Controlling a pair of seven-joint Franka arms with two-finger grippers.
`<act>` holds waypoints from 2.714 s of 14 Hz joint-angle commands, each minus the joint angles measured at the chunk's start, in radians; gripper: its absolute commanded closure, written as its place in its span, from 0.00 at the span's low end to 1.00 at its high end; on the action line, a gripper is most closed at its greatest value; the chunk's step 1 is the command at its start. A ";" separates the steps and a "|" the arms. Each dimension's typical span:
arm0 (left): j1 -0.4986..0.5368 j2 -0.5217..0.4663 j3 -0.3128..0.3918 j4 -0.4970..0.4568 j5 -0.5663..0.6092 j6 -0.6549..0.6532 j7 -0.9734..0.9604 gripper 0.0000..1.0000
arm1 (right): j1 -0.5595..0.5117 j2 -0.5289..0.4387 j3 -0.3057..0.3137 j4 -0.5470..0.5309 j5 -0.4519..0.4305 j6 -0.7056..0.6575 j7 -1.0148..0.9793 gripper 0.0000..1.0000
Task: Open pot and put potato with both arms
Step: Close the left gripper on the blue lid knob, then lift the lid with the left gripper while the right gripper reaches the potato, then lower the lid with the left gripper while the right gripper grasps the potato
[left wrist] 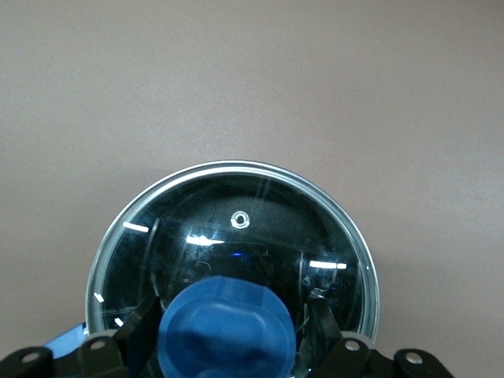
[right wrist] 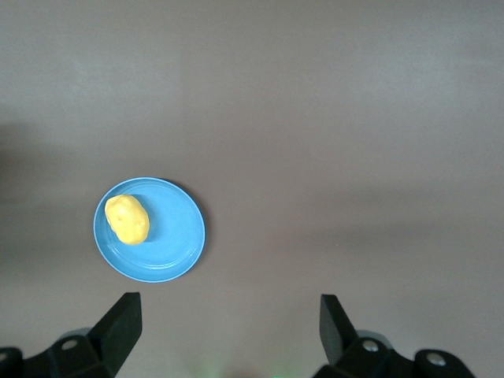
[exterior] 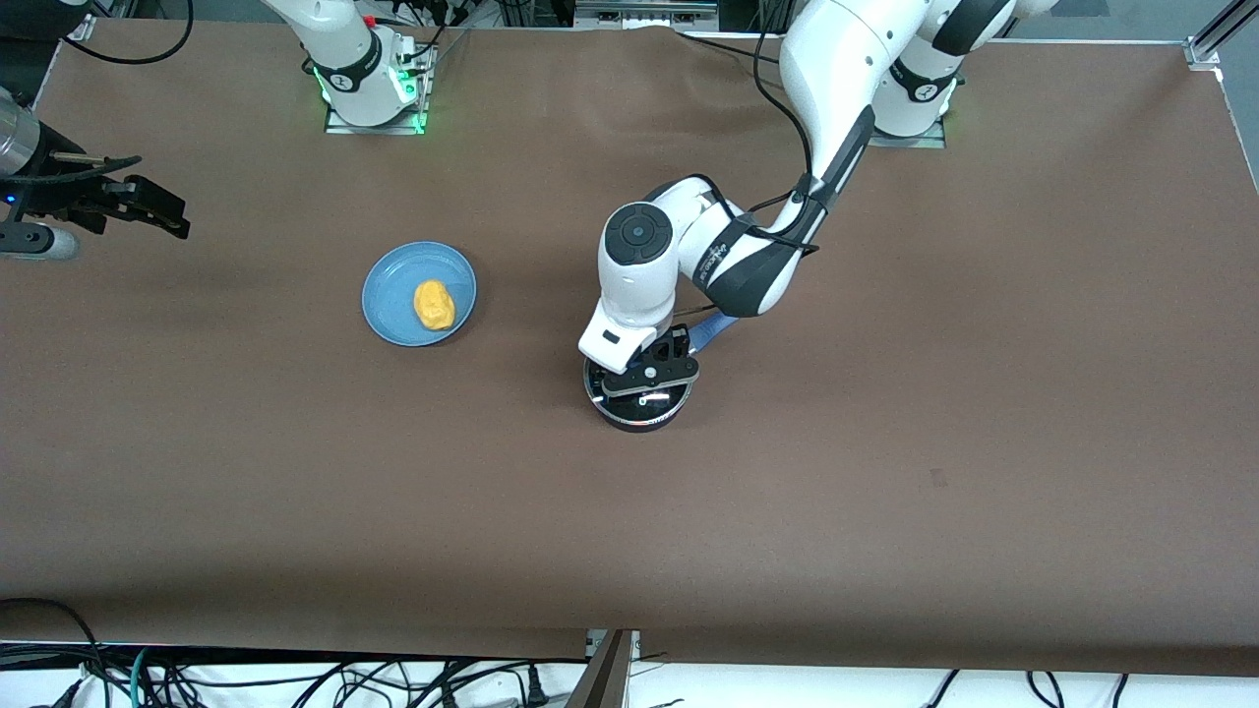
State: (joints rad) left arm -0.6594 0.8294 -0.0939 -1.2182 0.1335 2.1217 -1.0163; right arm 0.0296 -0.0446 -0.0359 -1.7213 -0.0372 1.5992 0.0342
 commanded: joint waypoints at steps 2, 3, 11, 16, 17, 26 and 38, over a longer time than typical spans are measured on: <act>-0.003 -0.007 0.003 0.002 0.028 -0.023 -0.005 0.38 | -0.013 -0.006 0.011 0.006 0.017 -0.016 0.009 0.00; -0.003 -0.007 0.003 0.000 0.026 -0.023 -0.005 0.48 | -0.013 -0.006 0.011 0.006 0.017 -0.016 0.009 0.00; 0.029 -0.091 0.002 0.002 -0.047 -0.117 0.089 0.59 | -0.013 -0.006 0.011 0.006 0.017 -0.024 0.010 0.00; 0.254 -0.277 0.005 -0.148 -0.119 -0.180 0.475 0.59 | 0.044 0.024 0.011 0.009 0.019 -0.082 0.006 0.00; 0.321 -0.314 0.006 -0.199 -0.144 -0.180 0.605 0.59 | 0.080 0.041 0.011 0.008 0.016 -0.115 0.009 0.00; 0.652 -0.385 0.117 -0.596 -0.225 0.160 1.350 0.60 | 0.308 0.198 0.027 -0.229 0.025 0.294 0.000 0.00; 0.701 -0.260 0.117 -0.655 -0.285 0.350 1.371 0.03 | 0.323 0.321 0.067 -0.546 0.025 0.820 0.013 0.00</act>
State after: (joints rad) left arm 0.0319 0.5781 0.0265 -1.8833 -0.1204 2.4835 0.3342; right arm 0.3459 0.2843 0.0228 -2.2663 -0.0225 2.4109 0.0404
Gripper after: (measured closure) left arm 0.317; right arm 0.000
